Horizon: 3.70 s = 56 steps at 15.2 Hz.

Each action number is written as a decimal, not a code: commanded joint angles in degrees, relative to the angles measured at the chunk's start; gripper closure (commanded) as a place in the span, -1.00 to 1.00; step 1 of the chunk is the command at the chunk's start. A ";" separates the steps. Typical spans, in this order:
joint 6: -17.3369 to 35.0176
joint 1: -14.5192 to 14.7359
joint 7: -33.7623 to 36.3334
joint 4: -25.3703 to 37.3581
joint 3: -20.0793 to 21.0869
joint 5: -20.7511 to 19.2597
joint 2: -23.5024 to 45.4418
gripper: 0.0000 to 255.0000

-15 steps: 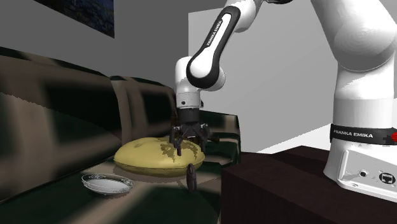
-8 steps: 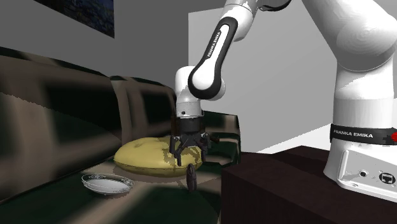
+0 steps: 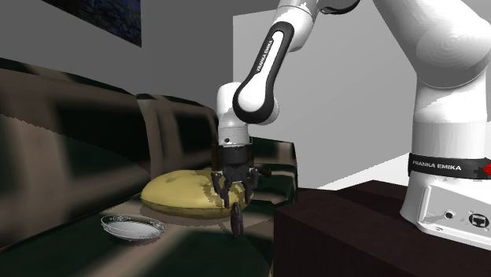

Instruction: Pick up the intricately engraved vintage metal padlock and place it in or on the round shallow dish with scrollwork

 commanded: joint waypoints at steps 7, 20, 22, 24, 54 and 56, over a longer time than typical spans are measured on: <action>0.00 0.00 0.00 0.00 0.00 0.00 0.00 1.00; -7.17 -3.34 -3.58 -1.59 4.48 5.61 -9.12 1.00; -8.58 -3.78 -4.29 -1.70 5.11 6.72 -10.75 1.00; -10.02 -4.17 -5.00 -1.75 5.68 7.83 -12.36 1.00; -47.45 16.40 9.83 69.60 4.12 -1.81 22.31 1.00; -49.64 18.06 9.84 75.41 3.66 -2.22 25.76 1.00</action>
